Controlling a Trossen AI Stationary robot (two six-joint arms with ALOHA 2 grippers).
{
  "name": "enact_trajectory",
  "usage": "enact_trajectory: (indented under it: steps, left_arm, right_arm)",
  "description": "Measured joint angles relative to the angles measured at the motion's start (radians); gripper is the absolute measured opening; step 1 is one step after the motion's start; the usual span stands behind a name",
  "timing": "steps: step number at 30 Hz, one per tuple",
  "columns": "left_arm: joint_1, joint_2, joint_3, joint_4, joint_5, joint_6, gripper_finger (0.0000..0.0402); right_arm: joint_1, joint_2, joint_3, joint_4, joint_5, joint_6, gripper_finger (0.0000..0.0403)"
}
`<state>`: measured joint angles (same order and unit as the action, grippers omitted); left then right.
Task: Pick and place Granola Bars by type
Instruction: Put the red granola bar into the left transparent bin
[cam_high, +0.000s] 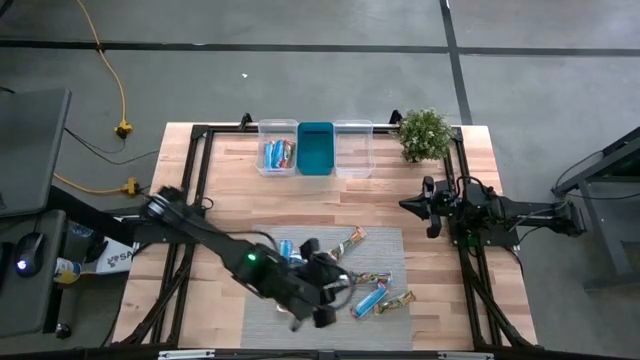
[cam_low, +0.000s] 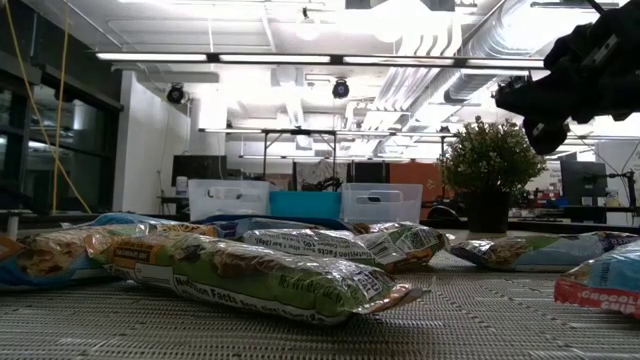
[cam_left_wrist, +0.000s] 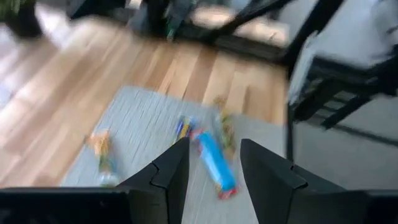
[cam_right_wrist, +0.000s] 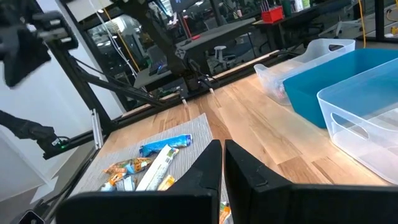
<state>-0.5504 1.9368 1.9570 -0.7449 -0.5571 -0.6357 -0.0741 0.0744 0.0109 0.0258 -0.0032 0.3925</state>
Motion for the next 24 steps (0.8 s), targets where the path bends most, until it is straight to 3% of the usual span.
enact_trajectory:
  steps: [4, 10, 16, 24]
  left_arm:
    - [0.001, 0.152, 0.178, -0.113, 0.006, -0.132, 0.0139]
    - [0.006, 0.339, 0.36, -0.109, 0.045, -0.235, 0.0129]
    - [0.022, 0.418, 0.387, -0.106, 0.113, -0.302, 0.01]
    - [0.057, 0.485, 0.391, -0.062, 0.195, -0.251, 0.009]
  right_arm:
    - [0.0, 0.004, 0.0, 0.0, 0.0, 0.0, 0.0]
    - [0.0, 0.01, 0.0, 0.0, 0.0, 0.0, 0.0]
    - [0.0, 0.021, 0.0, -0.001, 0.0, 0.0, 0.0]
    - [0.0, 0.029, 0.0, -0.001, 0.0, 0.0, 0.0]
